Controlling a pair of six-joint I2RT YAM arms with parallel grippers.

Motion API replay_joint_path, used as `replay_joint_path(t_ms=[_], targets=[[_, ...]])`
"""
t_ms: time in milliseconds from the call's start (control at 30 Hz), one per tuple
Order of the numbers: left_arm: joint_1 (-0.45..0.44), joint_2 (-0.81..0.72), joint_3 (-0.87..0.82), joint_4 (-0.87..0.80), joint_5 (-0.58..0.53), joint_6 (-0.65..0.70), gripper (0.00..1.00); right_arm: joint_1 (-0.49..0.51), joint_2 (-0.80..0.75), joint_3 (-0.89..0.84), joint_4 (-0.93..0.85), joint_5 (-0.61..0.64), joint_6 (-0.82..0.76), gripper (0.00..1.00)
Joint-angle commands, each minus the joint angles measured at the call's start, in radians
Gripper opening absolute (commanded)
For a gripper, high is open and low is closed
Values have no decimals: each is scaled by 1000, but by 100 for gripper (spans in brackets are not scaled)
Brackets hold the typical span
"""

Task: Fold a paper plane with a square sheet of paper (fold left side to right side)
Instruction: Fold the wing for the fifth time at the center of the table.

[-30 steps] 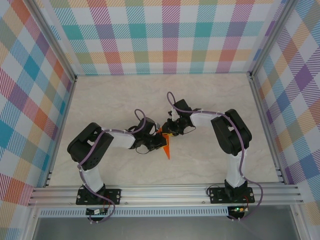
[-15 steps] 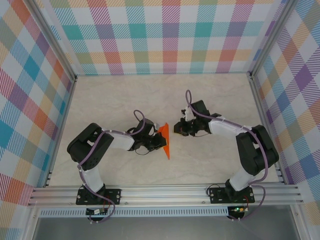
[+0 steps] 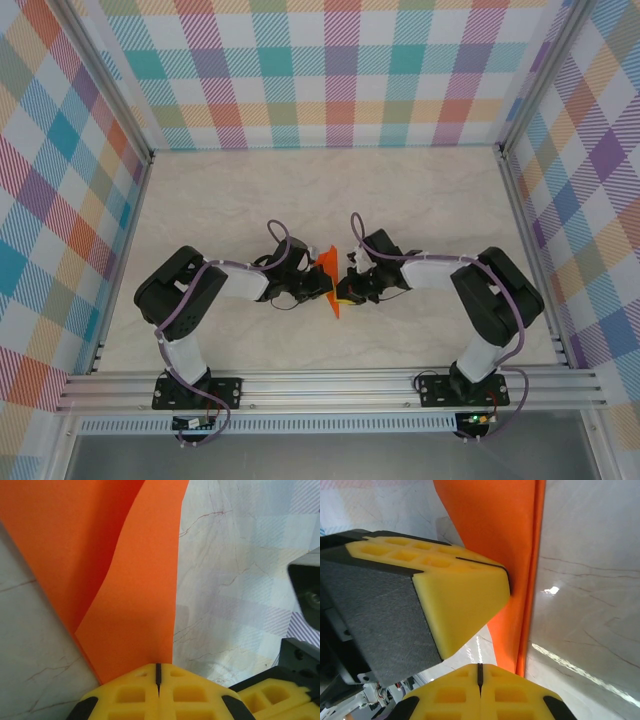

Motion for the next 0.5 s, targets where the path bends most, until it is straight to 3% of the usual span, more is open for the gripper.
replay_joint_path(t_ms=[0,467], targets=[[4,22,-16,-109,-64,10,1,12,33,-12,51,-22,26,2],[41,-12,83,-237,-70,98,4,21,85,-23,-106,81,-12,2]])
